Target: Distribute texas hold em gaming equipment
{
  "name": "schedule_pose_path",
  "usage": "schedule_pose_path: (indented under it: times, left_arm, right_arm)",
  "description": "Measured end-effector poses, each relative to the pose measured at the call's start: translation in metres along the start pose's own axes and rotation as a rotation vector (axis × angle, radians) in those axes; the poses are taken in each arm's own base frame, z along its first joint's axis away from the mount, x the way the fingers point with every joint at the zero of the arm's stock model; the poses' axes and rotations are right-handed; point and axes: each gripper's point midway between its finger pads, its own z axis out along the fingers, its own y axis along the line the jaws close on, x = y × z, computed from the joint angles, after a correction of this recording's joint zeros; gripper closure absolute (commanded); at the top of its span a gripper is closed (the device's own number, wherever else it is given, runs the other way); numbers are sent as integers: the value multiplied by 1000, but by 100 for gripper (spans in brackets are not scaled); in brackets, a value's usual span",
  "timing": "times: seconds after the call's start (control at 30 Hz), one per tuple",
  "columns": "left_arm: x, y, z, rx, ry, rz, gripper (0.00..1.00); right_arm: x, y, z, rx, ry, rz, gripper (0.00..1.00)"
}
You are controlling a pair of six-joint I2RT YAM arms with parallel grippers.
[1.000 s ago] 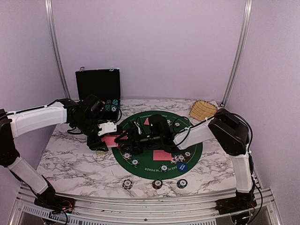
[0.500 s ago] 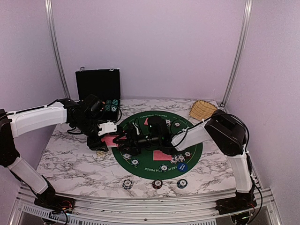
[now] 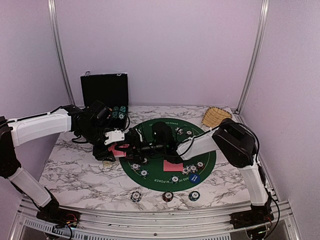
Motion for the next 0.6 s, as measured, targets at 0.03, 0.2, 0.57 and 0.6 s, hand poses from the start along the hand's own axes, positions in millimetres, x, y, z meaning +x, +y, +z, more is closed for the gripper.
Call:
schedule_pose_path:
  times: [0.03,0.2,0.57,0.6]
  left_arm:
    - [0,0,0,0,0,0,69]
    - [0,0,0,0,0,0,69]
    - [-1,-1,0,1,0,2,69]
    - [-1,-1,0,1,0,2,69]
  right_arm:
    - [0,-2,3,0,4,2,20]
    - [0,-8,14,-2,19,12,21]
    - [-5,-6,25,-5,33,13,23]
    - [-5,-7,25,-5,33,13,24]
